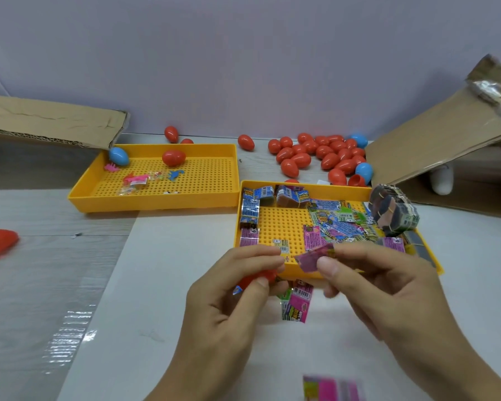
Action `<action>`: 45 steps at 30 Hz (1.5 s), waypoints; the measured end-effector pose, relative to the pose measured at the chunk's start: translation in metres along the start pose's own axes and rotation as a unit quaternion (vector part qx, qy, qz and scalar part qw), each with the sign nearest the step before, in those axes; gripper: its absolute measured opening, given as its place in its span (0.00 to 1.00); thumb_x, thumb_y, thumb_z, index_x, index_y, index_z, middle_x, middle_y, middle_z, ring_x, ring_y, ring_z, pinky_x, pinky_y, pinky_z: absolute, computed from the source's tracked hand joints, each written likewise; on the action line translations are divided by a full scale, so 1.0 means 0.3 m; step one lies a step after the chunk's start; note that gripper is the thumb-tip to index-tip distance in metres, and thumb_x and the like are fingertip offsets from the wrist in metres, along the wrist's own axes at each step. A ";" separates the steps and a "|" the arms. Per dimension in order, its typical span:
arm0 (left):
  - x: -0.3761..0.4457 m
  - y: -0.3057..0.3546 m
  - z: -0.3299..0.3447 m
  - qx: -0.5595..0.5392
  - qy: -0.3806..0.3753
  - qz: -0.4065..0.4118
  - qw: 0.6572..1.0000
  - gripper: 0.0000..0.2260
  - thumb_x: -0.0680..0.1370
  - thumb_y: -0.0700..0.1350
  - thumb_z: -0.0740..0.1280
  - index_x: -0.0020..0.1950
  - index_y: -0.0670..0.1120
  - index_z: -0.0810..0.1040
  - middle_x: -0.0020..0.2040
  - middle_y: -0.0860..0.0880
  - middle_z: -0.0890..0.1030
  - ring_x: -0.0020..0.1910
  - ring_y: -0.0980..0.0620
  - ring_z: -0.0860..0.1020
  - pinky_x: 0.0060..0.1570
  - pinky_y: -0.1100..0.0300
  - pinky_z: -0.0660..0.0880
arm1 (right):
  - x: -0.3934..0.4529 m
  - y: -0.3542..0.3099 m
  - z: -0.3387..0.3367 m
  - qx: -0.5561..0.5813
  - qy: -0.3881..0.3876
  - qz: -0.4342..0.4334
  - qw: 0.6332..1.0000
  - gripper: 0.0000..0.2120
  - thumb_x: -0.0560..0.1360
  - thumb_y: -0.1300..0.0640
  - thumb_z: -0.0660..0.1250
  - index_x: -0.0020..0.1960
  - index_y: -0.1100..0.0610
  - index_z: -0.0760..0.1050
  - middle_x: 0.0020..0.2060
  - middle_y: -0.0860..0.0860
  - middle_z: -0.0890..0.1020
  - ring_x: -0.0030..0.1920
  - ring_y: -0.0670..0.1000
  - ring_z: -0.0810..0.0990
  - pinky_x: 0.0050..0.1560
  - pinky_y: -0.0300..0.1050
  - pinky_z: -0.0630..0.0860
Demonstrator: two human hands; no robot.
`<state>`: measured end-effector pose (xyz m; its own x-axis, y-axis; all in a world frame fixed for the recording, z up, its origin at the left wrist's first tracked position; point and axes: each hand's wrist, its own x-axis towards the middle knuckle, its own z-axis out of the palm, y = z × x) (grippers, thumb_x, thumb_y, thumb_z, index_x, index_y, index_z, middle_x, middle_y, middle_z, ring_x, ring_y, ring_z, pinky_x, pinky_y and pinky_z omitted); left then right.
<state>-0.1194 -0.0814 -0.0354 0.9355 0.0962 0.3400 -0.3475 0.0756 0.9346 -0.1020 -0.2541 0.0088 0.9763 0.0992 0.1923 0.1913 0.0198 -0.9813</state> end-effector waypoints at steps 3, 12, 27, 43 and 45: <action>-0.002 0.007 -0.002 -0.002 -0.011 -0.006 1.000 0.10 0.74 0.46 0.69 0.52 0.47 0.85 0.55 0.48 0.82 0.57 0.43 0.82 0.49 0.56 0.82 | -0.004 -0.012 0.006 -0.019 -0.057 0.023 0.998 0.09 0.66 0.53 0.71 0.39 0.58 0.85 0.23 0.55 0.77 0.19 0.40 0.70 0.23 0.26 0.65; 0.006 0.005 0.006 0.043 -0.033 0.005 0.999 0.07 0.71 0.48 0.74 0.46 0.48 0.86 0.53 0.50 0.81 0.57 0.46 0.81 0.45 0.61 0.81 | -0.015 0.019 0.016 -0.064 -0.113 0.026 0.991 0.10 0.73 0.49 0.70 0.40 0.53 0.86 0.20 0.49 0.72 0.21 0.39 0.67 0.26 0.26 0.63; 0.009 0.010 -0.010 -0.011 -0.016 -0.027 0.999 0.06 0.72 0.49 0.71 0.41 0.47 0.85 0.52 0.49 0.82 0.57 0.44 0.81 0.46 0.52 0.83 | -0.014 -0.003 0.016 -0.040 -0.079 0.021 0.996 0.06 0.62 0.49 0.74 0.37 0.49 0.87 0.23 0.52 0.74 0.24 0.42 0.68 0.26 0.33 0.66; 0.013 0.020 -0.008 -0.029 -0.055 -0.053 0.997 0.05 0.70 0.50 0.71 0.39 0.50 0.84 0.57 0.53 0.81 0.61 0.50 0.79 0.52 0.50 0.81 | -0.019 0.003 0.005 -0.018 -0.146 0.029 0.989 0.15 0.64 0.41 0.78 0.46 0.48 0.86 0.34 0.50 0.85 0.31 0.43 0.80 0.26 0.38 0.73; 0.013 0.021 -0.009 -0.051 -0.055 -0.075 0.994 0.05 0.69 0.50 0.71 0.38 0.50 0.84 0.57 0.53 0.81 0.61 0.48 0.79 0.49 0.50 0.81 | -0.017 0.007 0.003 -0.031 -0.135 0.031 0.990 0.11 0.65 0.46 0.78 0.45 0.48 0.86 0.36 0.52 0.85 0.34 0.47 0.82 0.26 0.41 0.74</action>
<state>-0.1182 -0.0779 -0.0285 0.9766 -0.0328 0.2124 -0.2032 0.1811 0.9622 -0.1066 -0.2538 0.0059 0.9256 0.3600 0.1171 0.1461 -0.0543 -0.9878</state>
